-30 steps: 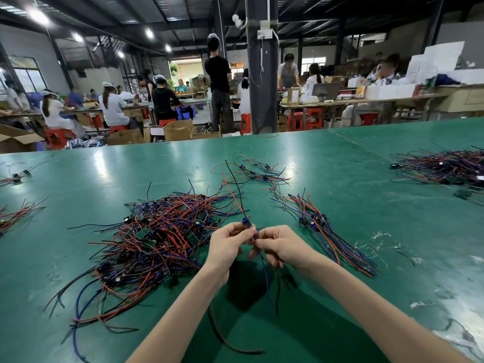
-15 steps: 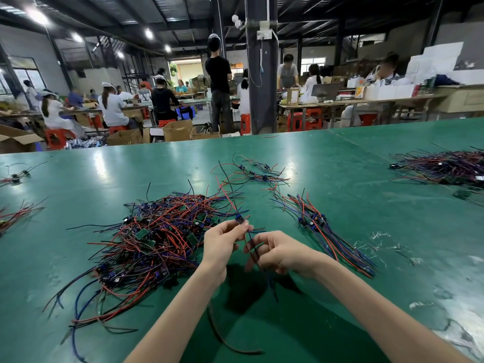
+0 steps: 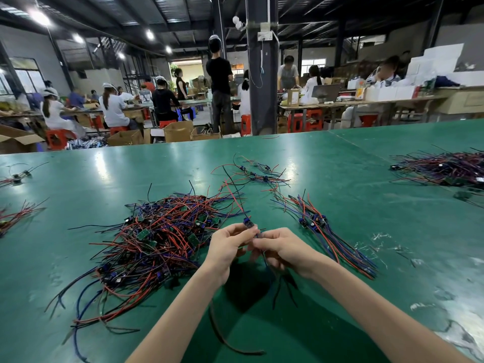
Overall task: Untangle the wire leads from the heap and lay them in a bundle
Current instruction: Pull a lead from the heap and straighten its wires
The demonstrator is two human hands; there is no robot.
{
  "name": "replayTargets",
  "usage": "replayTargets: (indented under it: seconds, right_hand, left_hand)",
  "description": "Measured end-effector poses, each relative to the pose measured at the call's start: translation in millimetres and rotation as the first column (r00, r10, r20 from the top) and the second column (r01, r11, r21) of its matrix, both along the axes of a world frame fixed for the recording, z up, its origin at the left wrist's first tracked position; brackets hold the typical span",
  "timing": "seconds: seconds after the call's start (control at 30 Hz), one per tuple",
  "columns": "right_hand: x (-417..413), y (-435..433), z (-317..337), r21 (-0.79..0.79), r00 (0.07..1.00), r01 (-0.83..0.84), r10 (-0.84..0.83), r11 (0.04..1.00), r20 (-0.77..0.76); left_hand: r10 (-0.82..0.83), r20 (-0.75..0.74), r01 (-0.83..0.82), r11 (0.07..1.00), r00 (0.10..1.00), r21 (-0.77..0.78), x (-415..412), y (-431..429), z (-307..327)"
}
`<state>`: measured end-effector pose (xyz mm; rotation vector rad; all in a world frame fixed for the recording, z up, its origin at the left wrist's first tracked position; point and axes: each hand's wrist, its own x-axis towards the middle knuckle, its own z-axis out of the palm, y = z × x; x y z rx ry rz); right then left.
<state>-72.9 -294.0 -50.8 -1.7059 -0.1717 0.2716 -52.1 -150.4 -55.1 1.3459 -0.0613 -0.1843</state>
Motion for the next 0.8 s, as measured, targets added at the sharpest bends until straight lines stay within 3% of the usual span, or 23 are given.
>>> replayTargets:
  seconds: [0.23, 0.57, 0.8]
  right_hand:
    - [0, 3, -5, 0.105, 0.999, 0.035, -0.038, 0.994, 0.026]
    - [-2, 10, -1, -0.05, 0.999, 0.016, -0.014, 0.999, 0.052]
    - [-8, 13, 6, -0.047, 1.0, 0.016, -0.016, 0.999, 0.012]
  left_hand:
    - [-0.033, -0.02, 0.035, 0.997, 0.999, 0.067, 1, 4, 1]
    - [-0.062, -0.004, 0.062, 0.998, 0.998, 0.022, 3, 7, 0]
    - [-0.071, 0.051, 0.069, 0.997, 0.996, 0.038, 1, 6, 1]
